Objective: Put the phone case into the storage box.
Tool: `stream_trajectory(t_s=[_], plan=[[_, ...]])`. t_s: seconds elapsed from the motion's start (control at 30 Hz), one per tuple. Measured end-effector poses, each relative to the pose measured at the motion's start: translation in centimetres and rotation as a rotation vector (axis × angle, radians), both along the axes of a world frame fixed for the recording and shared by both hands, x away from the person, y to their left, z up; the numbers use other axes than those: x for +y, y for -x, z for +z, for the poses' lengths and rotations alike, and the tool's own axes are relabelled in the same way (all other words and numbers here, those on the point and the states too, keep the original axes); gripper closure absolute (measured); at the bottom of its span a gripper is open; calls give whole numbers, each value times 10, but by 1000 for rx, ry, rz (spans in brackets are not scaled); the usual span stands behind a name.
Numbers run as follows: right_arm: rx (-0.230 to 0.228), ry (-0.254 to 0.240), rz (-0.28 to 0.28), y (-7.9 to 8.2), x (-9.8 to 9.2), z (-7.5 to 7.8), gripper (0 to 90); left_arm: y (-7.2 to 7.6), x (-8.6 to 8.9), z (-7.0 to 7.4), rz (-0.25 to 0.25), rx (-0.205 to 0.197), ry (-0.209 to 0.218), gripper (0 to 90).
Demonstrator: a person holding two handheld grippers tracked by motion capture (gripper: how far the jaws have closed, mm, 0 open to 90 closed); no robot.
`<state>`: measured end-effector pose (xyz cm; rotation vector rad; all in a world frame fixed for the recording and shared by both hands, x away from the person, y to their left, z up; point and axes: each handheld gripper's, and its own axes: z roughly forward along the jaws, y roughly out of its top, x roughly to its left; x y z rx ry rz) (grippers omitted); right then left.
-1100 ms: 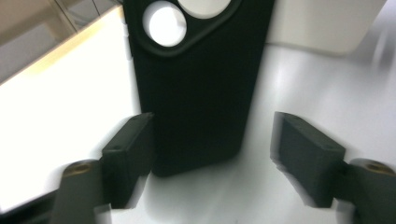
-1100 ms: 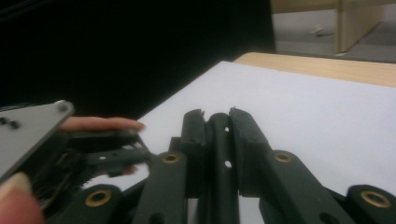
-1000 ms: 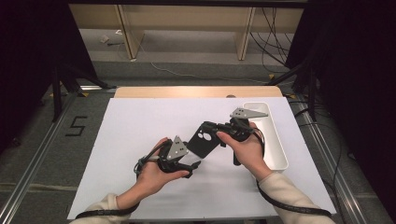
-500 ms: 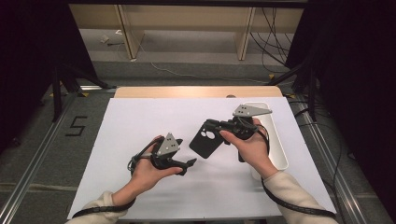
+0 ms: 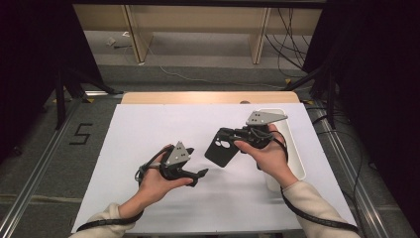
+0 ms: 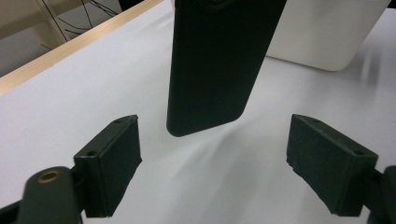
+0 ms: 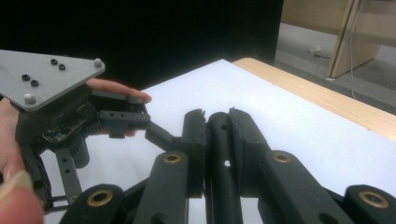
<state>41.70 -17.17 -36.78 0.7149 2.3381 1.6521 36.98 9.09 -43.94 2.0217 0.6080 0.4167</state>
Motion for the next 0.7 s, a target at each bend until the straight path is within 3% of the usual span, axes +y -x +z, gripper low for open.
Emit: stream_trajectory(t_s=[0.7], plan=[[-52, 71, 81, 2, 2, 5, 780, 0, 0, 0, -5, -3, -3, 176]])
